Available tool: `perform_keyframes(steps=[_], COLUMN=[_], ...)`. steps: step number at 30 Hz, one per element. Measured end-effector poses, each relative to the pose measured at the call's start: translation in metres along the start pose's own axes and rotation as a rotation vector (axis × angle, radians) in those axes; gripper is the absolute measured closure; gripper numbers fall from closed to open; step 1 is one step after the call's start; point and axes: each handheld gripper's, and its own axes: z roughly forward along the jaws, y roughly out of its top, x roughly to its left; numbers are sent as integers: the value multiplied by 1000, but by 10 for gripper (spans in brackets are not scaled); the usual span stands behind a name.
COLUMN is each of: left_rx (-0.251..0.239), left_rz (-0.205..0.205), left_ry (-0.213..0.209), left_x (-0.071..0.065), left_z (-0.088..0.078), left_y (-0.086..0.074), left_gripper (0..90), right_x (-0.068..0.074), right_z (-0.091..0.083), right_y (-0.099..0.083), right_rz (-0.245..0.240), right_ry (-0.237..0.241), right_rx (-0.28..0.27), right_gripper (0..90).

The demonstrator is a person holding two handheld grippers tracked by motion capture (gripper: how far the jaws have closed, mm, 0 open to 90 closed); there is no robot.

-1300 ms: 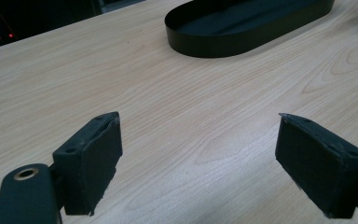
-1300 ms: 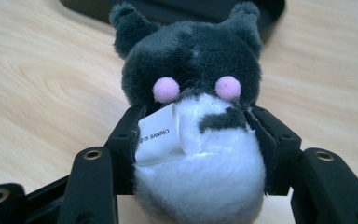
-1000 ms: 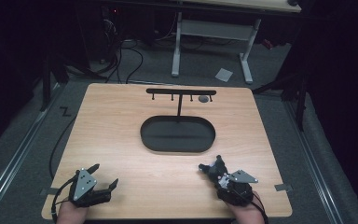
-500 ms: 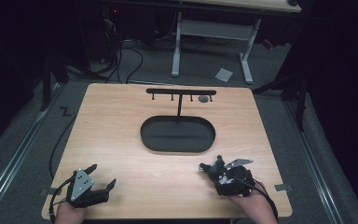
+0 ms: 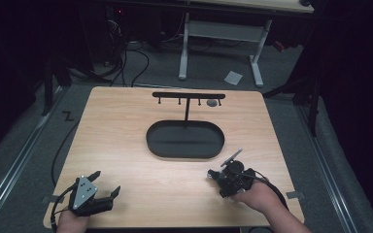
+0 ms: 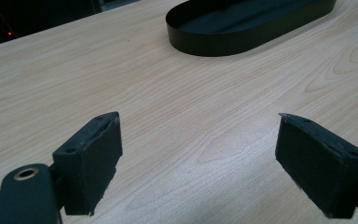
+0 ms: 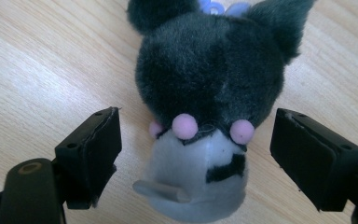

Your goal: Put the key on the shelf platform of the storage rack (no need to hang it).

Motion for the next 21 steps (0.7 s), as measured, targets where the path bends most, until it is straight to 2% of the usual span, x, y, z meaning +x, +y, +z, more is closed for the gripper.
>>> perform_keyframes(steps=[5, 8, 10, 16, 17, 20, 21], left_rx=[-1, 1, 2, -1, -2, -2, 1], left_rz=[-3, -4, -8, -15, -14, -18, -26], left_ry=[2, 1, 4, 15, 19, 25, 25], left_x=[1, 1, 2, 2, 3, 4, 5], left_z=[-1, -2, -2, -6, -7, -10, -10], left_y=[0, -1, -1, -3, -3, -5, -6], left_gripper=[152, 152, 152, 152, 152, 152, 152], right_x=[1, 2, 3, -1, -4, -6, -8], right_z=[2, 2, 2, 8, 10, 11, 13], right_y=[7, 7, 7, 5, 3, 2, 0], right_rz=[-14, -26, -24, -12, -1, 9, 20], right_ry=[-10, 8, -3, -8, 0, 12, 35], right_rx=[56, 57, 66, 86, 87, 78, 82], right_gripper=[173, 172, 182, 280, 324, 368, 395])
